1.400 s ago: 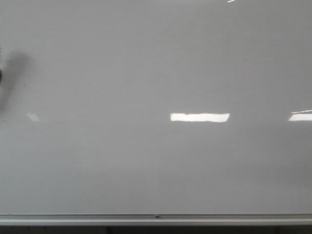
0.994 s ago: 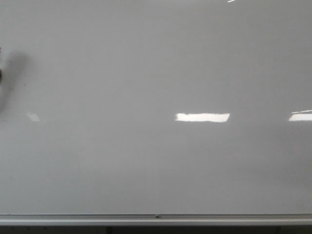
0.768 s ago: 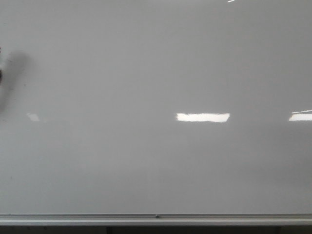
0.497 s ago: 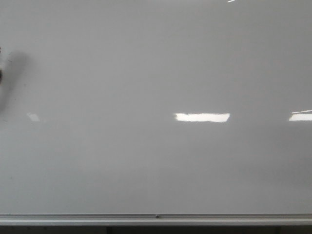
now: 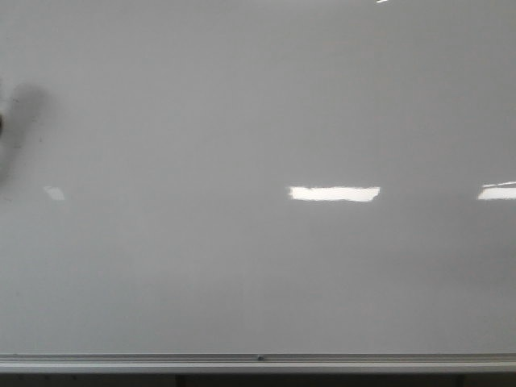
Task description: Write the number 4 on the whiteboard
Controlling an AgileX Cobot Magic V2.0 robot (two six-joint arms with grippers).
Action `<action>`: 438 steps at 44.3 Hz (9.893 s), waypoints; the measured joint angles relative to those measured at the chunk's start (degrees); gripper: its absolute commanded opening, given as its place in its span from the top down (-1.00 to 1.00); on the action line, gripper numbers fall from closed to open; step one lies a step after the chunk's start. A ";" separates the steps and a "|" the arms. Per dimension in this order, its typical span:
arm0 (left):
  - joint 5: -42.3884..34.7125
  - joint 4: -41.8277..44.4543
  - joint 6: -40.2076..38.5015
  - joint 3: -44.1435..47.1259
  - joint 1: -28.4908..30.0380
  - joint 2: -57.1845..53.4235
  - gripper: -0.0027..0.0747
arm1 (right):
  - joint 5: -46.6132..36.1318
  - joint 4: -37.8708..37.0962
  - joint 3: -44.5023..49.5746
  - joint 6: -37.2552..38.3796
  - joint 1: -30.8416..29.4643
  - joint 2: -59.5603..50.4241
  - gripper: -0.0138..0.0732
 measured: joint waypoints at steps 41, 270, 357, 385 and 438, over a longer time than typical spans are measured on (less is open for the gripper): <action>14.82 5.24 0.00 -20.24 0.00 20.01 -0.52 | 12.90 0.79 -25.40 0.00 0.00 19.58 -0.48; 71.52 -23.03 57.13 -67.65 -34.99 88.42 0.67 | 43.25 42.21 -56.28 -52.19 32.40 80.82 0.83; 66.29 -24.31 51.90 -67.65 -34.99 88.42 0.98 | 20.55 41.36 -60.04 -46.41 -0.28 78.68 0.83; 66.29 -24.31 51.90 -67.65 -34.99 88.42 0.98 | 26.96 41.44 -58.03 -44.96 3.32 85.15 0.83; 66.17 -24.31 51.90 -67.65 -34.99 88.42 0.98 | 30.26 36.65 -64.71 -40.20 -5.61 80.50 0.83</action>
